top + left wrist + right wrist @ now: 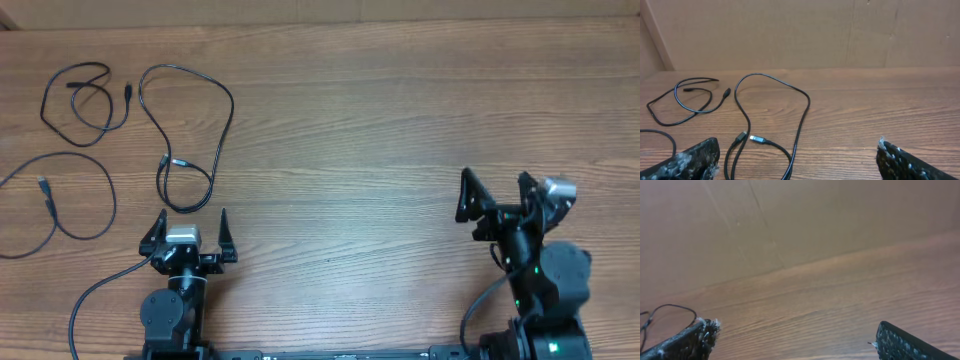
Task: Untangle cables
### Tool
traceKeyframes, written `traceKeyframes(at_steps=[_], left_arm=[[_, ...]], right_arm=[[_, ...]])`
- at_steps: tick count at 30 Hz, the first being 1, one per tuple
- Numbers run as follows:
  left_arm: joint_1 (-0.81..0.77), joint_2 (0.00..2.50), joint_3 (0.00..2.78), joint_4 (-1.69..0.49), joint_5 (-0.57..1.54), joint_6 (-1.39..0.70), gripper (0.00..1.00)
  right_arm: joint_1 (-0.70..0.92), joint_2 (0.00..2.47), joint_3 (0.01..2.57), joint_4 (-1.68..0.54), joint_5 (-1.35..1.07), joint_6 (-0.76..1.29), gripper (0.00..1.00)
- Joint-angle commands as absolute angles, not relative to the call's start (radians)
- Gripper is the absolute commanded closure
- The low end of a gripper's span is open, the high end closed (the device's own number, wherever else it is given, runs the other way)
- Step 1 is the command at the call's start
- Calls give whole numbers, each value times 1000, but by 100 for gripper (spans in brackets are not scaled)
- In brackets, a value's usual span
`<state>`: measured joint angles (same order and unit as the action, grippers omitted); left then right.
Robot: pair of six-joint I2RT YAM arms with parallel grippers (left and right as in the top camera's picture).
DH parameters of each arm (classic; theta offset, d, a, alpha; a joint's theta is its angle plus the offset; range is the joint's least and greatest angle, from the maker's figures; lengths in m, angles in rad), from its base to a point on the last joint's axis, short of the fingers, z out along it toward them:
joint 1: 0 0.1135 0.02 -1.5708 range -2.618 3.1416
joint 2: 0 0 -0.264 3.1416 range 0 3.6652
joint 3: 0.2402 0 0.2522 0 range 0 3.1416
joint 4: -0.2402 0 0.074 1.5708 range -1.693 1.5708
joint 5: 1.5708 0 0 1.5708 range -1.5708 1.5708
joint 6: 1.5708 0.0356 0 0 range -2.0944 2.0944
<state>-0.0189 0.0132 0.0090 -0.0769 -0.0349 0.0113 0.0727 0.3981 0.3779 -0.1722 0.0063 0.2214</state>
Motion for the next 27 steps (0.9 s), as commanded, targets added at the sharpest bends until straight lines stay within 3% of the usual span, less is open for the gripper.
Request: traceKeyframes(at_steps=[1, 27], left_arm=[[-14, 4, 5, -75, -44, 30, 1], [-14, 4, 5, -75, -44, 30, 0]], right_arm=[[76, 304, 341, -169, 10, 143, 0], [36, 39, 122, -24, 6, 121, 0]])
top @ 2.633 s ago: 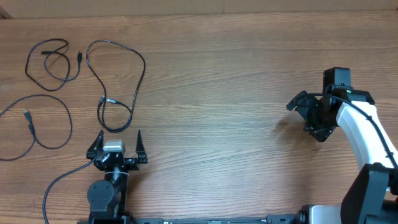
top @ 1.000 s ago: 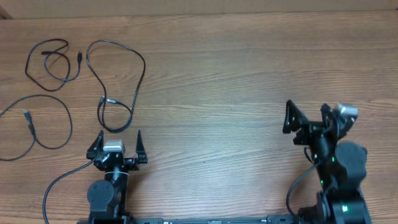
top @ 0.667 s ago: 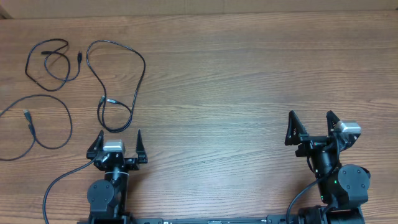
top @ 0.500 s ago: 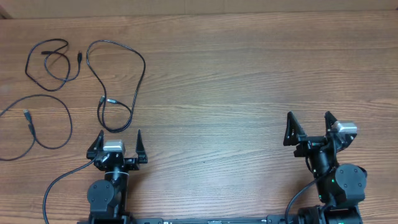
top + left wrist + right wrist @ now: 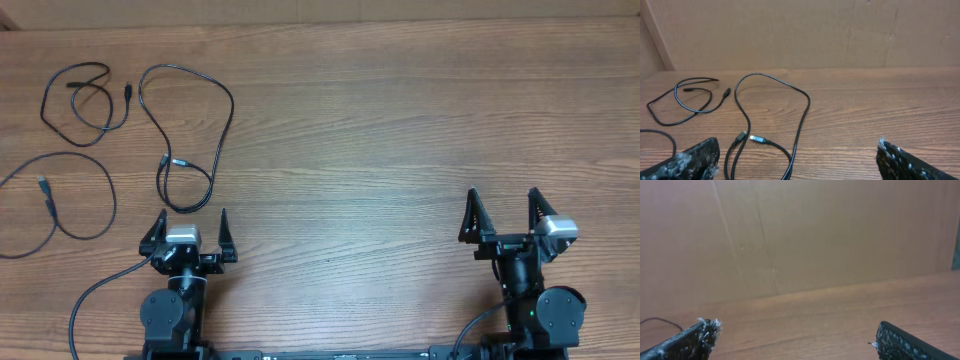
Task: Untangle cables
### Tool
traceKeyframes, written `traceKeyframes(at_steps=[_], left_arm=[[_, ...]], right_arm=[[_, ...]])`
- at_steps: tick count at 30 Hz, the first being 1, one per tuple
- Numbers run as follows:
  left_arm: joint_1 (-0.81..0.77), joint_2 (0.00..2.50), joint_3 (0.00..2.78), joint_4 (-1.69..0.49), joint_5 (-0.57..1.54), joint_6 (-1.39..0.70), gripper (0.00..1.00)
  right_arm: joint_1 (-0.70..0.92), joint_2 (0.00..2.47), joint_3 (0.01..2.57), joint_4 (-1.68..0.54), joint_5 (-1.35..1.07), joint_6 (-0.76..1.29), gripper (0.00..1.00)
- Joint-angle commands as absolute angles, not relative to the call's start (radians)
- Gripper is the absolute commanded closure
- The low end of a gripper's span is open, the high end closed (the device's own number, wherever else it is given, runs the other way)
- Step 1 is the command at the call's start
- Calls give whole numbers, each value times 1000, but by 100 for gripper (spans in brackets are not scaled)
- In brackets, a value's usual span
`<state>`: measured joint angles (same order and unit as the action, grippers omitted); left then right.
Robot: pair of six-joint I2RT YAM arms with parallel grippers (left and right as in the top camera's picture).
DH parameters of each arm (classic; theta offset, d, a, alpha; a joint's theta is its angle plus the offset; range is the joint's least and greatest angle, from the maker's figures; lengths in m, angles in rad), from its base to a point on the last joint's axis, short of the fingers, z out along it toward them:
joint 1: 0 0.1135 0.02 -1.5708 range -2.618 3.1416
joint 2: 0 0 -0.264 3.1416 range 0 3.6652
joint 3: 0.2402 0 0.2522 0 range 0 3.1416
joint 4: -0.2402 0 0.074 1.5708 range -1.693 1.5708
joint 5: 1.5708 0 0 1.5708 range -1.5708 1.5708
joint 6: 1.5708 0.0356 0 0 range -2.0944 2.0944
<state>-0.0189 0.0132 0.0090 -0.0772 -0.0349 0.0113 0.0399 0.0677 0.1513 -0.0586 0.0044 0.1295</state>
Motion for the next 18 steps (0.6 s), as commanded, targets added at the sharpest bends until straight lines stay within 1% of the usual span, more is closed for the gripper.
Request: traceKeyframes(at_steps=[1, 8, 18], left_arm=[[-14, 4, 5, -75, -44, 30, 0], [-14, 4, 5, -75, -45, 30, 1], [-14, 4, 5, -75, -45, 30, 0]], right_arm=[[36, 31, 117, -20, 6, 121, 0], [36, 3, 89, -9, -2, 29, 0], [21, 3, 62, 4, -29, -7, 0]])
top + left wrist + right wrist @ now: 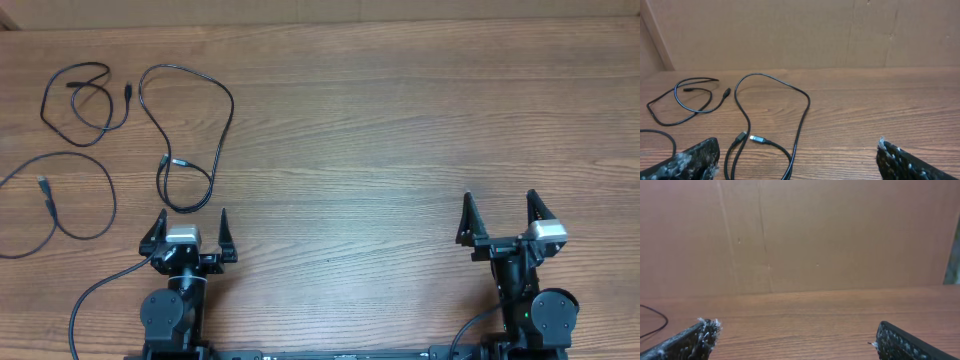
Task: Untangle cables
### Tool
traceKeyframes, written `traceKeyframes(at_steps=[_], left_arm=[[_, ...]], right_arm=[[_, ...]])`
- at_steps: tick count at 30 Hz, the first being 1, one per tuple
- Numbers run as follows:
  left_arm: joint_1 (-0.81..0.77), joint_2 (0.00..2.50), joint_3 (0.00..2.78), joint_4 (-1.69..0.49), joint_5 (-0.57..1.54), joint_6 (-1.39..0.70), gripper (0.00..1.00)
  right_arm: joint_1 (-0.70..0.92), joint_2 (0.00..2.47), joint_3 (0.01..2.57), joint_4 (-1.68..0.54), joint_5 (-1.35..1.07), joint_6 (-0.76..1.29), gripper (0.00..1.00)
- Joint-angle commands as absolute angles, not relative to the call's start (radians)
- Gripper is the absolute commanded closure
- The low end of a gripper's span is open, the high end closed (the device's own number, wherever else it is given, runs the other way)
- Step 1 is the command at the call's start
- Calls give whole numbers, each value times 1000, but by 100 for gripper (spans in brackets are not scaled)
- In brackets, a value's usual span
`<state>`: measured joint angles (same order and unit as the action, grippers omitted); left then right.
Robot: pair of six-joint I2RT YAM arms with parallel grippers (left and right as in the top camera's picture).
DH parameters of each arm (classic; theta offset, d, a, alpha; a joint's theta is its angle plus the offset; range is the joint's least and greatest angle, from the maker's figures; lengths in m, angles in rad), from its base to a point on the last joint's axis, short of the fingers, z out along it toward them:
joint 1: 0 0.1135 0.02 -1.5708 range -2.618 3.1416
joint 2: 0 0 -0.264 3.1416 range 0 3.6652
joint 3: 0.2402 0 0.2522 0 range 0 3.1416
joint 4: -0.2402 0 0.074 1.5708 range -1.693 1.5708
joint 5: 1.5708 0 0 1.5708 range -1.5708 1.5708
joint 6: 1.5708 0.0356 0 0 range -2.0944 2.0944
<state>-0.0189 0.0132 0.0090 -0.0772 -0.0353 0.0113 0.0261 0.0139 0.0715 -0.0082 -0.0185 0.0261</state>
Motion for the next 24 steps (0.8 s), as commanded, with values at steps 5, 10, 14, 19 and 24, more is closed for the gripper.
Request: traceKeyframes(at_steps=[5, 10, 14, 19, 24], left_arm=[[-14, 4, 5, -75, -45, 30, 0], [-14, 4, 5, -75, -45, 30, 0], [-14, 4, 5, -75, -45, 30, 1], [-14, 4, 5, -75, -45, 30, 1], [-14, 4, 5, -75, -45, 30, 1]], right_arm=[[21, 3, 32, 52, -47, -9, 0], [21, 3, 7, 57, -55, -9, 0], [21, 2, 7, 27, -54, -9, 0], [21, 3, 7, -81, -60, -6, 0], [21, 3, 7, -81, -57, -5, 0]])
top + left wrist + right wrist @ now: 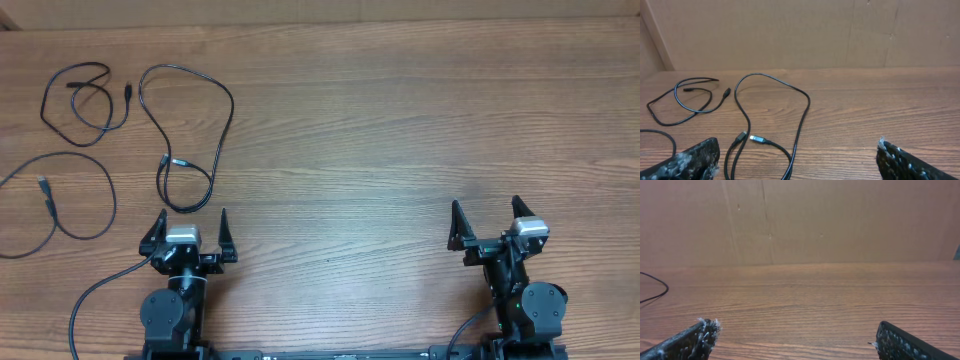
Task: Untangle cables
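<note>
Three black cables lie apart at the table's far left. A long looped cable (215, 140) runs down to a loop just ahead of my left gripper (190, 222), which stands open and empty; its plugs (751, 137) show in the left wrist view. A small coiled cable (75, 100) lies at the far left corner. A third cable (75, 195) curls at the left edge. My right gripper (483, 215) stands open and empty near the front right, far from all cables.
A brown cardboard wall (800, 30) stands behind the wooden table (400, 130). A black lead (95, 290) runs from the left arm's base off the front edge. A bit of cable (655, 292) shows at the left edge of the right wrist view.
My right gripper has shifted a little to the left and nearer the front edge; its camera now looks lower over the table. The left gripper and the cables have not moved.
My right arm stood raised and turned at the right side, its gripper open. It then squared up near the front right, and by now it has settled low there. The left gripper and the three cables stayed still throughout.
</note>
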### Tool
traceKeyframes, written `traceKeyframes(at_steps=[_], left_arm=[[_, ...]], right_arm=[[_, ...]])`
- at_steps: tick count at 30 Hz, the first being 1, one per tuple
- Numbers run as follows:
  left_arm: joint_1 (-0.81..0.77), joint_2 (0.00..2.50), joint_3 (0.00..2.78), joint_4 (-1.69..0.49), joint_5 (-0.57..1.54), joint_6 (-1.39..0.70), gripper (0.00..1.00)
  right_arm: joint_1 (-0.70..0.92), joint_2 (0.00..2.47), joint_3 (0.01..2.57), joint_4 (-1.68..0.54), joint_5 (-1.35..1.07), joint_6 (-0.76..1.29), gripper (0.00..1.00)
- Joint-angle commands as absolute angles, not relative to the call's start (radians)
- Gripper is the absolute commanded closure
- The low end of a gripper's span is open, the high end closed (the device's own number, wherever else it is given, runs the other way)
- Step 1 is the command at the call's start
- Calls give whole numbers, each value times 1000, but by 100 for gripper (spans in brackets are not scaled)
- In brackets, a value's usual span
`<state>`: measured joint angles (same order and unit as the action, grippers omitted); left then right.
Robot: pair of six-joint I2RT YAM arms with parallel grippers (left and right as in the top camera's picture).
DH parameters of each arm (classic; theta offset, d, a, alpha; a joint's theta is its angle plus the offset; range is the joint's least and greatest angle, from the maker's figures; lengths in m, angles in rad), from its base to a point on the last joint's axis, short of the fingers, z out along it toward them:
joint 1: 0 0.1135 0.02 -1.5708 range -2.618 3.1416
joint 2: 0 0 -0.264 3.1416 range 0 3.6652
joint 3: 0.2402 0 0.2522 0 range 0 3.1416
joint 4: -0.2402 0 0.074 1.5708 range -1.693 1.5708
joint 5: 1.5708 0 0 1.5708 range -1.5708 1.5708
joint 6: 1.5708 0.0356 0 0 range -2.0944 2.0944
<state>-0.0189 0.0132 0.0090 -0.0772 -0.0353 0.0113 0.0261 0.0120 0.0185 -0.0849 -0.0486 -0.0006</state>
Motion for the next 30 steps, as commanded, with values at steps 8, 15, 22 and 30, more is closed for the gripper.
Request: traceKeyframes(at_steps=[8, 15, 22, 30], left_arm=[[-14, 4, 5, -75, -45, 30, 1], [-14, 4, 5, -75, -45, 30, 0], [-14, 4, 5, -75, -45, 30, 1], [-14, 4, 5, -75, -45, 30, 1]], right_arm=[[21, 3, 8, -81, -46, -5, 0], [21, 3, 8, -86, -33, -99, 0], [21, 3, 9, -89, -19, -110, 0], [21, 3, 9, -89, -19, -105, 0]])
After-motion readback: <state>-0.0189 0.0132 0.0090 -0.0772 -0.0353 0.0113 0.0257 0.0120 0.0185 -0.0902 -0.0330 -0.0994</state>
